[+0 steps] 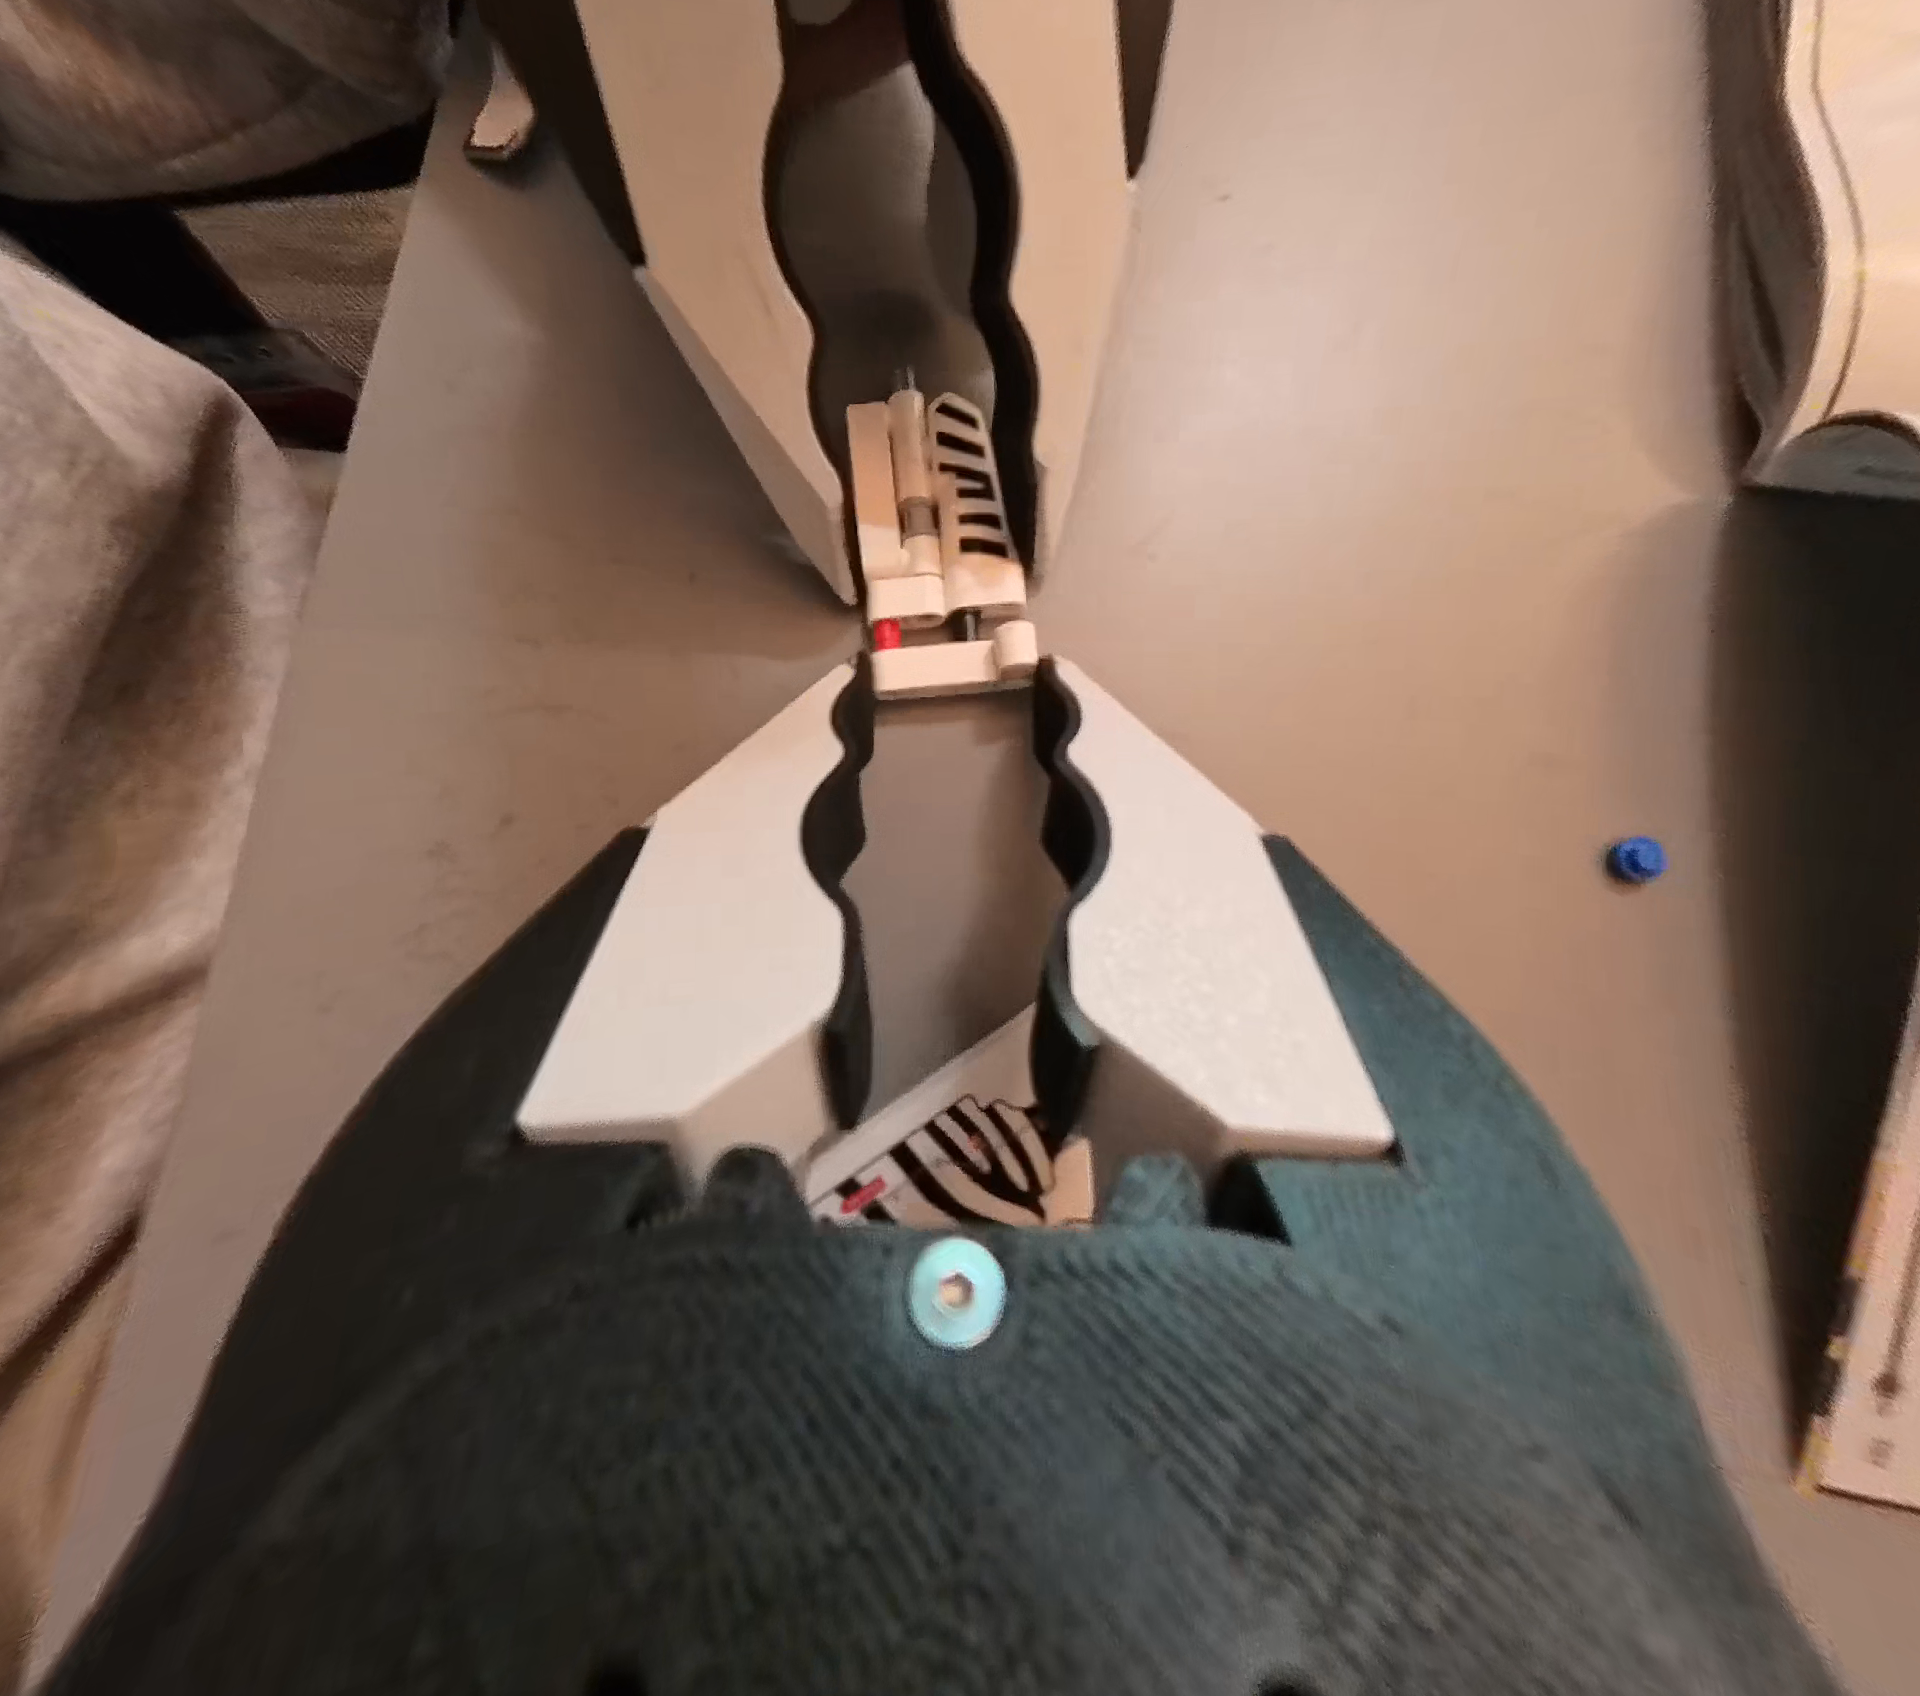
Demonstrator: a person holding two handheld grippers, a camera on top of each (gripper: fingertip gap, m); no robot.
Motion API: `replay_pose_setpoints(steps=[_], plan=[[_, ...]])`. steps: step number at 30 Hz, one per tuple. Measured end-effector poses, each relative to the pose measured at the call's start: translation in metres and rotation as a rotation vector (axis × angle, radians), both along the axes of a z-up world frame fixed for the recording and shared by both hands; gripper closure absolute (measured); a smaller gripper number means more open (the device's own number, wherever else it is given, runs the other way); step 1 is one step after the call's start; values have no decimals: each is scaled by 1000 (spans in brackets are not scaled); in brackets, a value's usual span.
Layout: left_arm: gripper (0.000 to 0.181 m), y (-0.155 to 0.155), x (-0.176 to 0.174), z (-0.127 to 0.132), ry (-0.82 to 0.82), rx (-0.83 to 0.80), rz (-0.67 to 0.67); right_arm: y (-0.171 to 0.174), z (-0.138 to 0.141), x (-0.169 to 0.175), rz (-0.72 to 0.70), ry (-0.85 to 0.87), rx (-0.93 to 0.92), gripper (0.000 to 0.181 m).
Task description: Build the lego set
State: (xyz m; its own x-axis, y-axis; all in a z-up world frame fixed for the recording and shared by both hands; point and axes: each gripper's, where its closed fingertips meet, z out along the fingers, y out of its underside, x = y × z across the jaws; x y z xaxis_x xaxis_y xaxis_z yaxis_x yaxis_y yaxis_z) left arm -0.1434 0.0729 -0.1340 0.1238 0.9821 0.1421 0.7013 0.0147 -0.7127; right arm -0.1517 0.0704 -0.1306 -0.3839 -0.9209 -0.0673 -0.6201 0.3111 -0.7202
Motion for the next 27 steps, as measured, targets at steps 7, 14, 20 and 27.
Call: replay_pose_setpoints(steps=[7, 14, 20, 27], plan=[[150, 0, 0, 0, 0, -1, 0, 0, 0, 1, 18, 2, -83, 151], [150, 0, 0, 0, 0, 12, -3, 1, 1, 0, 8, -12, -92, 151], [150, 0, 0, 0, 1, 0, -3, 1, 2, 0, -86, -76, 85, 151], [150, 0, -1, 0, 4, -18, -5, 1, 4, -1, -107, -99, 178, 150]])
